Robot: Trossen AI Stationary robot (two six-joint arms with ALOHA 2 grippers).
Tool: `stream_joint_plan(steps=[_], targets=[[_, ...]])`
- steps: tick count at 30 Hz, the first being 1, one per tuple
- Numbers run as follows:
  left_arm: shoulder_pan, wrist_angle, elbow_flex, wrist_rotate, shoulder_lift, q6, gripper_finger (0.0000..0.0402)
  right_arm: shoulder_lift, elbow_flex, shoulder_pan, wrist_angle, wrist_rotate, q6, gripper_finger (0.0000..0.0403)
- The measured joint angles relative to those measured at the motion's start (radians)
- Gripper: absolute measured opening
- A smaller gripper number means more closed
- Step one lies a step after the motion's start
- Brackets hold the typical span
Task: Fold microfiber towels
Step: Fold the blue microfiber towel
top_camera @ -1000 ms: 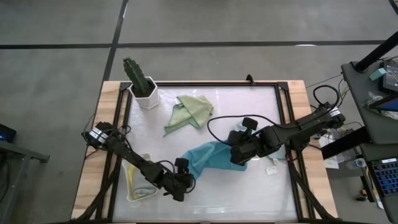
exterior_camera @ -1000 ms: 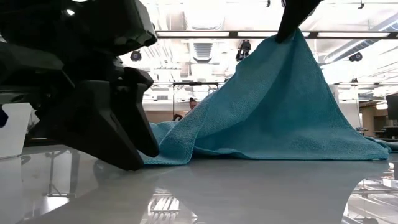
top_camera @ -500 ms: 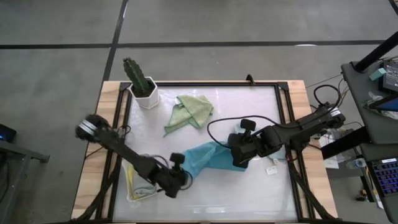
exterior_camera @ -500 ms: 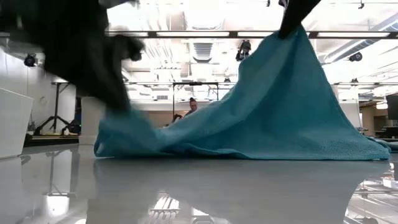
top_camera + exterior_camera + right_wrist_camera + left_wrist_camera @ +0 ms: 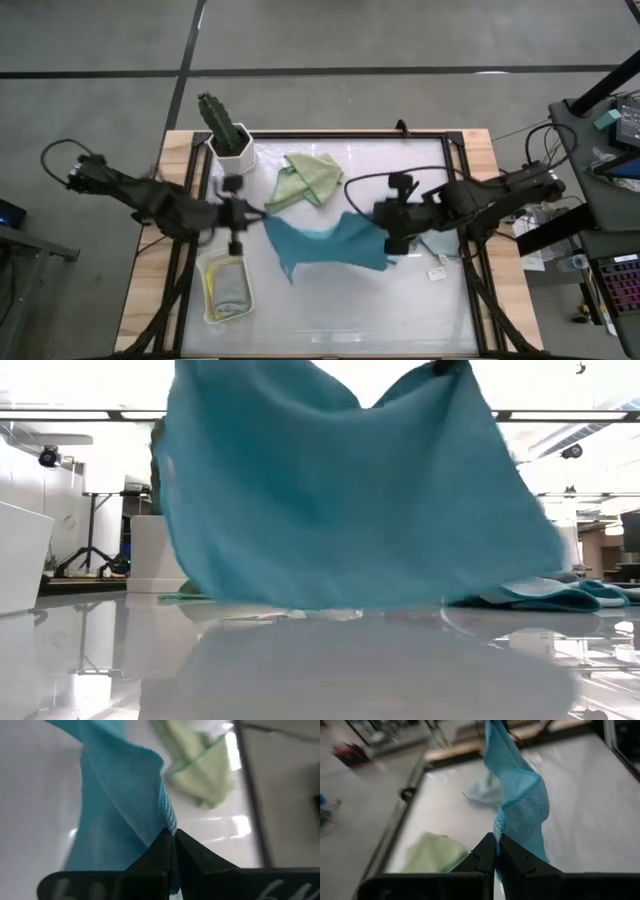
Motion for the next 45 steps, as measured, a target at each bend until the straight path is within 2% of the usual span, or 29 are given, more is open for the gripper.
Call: stream_joint_plan(steps=[4, 8, 10, 13, 17, 21, 24, 26, 28, 33, 35, 38, 45], targets=[[0.078, -0.004, -0.001, 0.0, -0.114, 0.08, 0.0, -0.052, 0.001, -0.046, 0.012, 0.117, -0.056, 0.0008], [0.123, -0.012, -0.002, 0.001, -0.181, 0.136, 0.0, -0.1, 0.001, -0.079, 0.055, 0.11, -0.101, 0.0008], [0.126, -0.017, -0.005, 0.005, -0.2, 0.14, 0.0, -0.124, 0.001, -0.086, 0.06, 0.042, -0.102, 0.0008], [0.126, -0.021, -0.017, 0.056, -0.22, 0.141, 0.0, -0.153, 0.0, -0.098, 0.054, -0.135, -0.117, 0.0008], [0.126, -0.044, -0.019, 0.06, -0.224, 0.14, 0.0, -0.172, -0.009, -0.097, 0.064, -0.12, -0.099, 0.0008], [0.128, -0.064, -0.019, -0.044, -0.221, 0.14, 0.0, -0.172, -0.016, -0.098, 0.037, -0.141, -0.158, 0.0008], [0.128, -0.078, -0.02, -0.147, -0.227, 0.116, 0.0, -0.167, -0.02, -0.103, 0.038, -0.295, -0.198, 0.0008], [0.128, -0.072, -0.02, -0.183, -0.231, 0.112, 0.0, -0.161, -0.022, -0.104, 0.061, -0.35, -0.207, 0.0008], [0.128, -0.073, -0.02, -0.195, -0.232, 0.113, 0.0, -0.152, -0.023, -0.106, 0.067, -0.323, -0.201, 0.0008], [0.128, -0.079, -0.02, -0.194, -0.225, 0.113, 0.0, -0.139, -0.024, -0.11, 0.067, -0.15, -0.214, 0.0008], [0.127, -0.094, -0.02, -0.158, -0.225, 0.112, 0.0, -0.139, -0.024, -0.11, 0.07, -0.144, -0.211, 0.0008], [0.126, -0.1, -0.036, -0.045, -0.226, 0.103, 0.0, -0.14, -0.024, -0.099, 0.063, -0.161, -0.165, 0.0008], [0.11, -0.083, -0.144, 0.247, -0.218, -0.059, 0.0, -0.14, -0.102, -0.01, 0.056, -0.321, -0.013, 0.0009]])
